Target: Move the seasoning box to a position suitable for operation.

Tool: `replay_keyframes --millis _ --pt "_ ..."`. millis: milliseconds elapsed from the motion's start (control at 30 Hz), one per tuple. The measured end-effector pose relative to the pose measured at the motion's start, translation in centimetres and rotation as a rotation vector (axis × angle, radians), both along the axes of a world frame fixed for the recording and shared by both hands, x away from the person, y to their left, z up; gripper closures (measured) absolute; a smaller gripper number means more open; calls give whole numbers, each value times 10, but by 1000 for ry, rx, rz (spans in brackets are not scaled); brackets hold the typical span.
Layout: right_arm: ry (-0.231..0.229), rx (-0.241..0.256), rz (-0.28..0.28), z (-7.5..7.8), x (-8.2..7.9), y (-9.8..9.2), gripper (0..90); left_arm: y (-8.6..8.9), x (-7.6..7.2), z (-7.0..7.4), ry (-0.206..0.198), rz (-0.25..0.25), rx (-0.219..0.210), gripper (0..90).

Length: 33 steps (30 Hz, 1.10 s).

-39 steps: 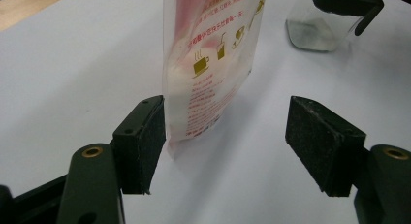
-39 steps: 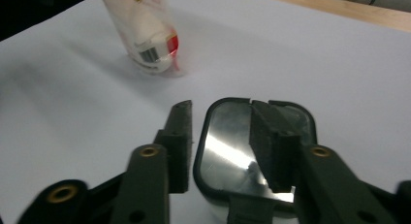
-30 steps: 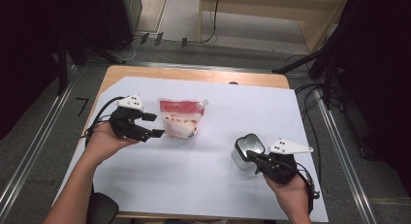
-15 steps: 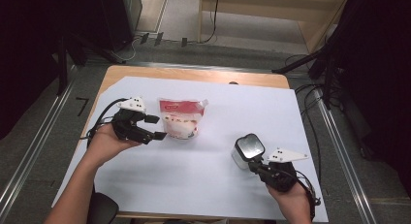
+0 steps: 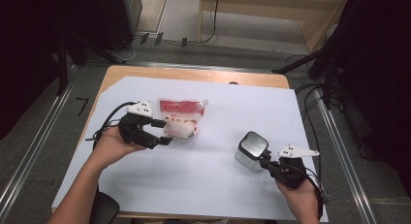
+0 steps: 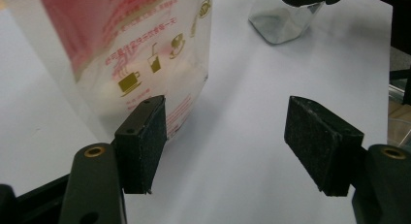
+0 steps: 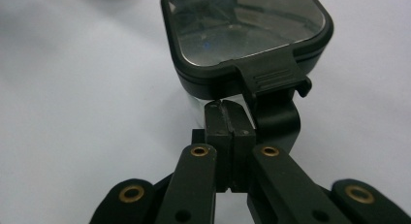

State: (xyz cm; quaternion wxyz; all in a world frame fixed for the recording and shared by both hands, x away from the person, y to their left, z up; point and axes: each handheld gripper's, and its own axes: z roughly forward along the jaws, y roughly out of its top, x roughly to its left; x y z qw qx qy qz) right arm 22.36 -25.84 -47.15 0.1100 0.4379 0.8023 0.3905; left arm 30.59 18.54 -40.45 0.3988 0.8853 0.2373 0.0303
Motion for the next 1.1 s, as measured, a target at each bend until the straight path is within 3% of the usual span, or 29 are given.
replay_keyframes --millis 467,533,667,833,967,1100 --pt "-22 -7 -83 -4 11 -12 900 -14 -3 -6 17 -38 5 331" --pt "-11 -39 -101 -7 16 -11 900 -15 -3 -6 17 -44 13 331" --pt "-22 -50 -121 -8 19 -10 900 -17 -3 -7 16 -49 13 330" --pt "-49 -35 -136 -10 27 -15 900 -22 -4 -9 23 -61 19 330" --pt "-36 5 -144 -13 35 -19 900 -26 -5 -10 18 -65 20 328" --pt "-33 11 -141 -15 39 -19 900 -33 -5 -12 27 -77 21 305"
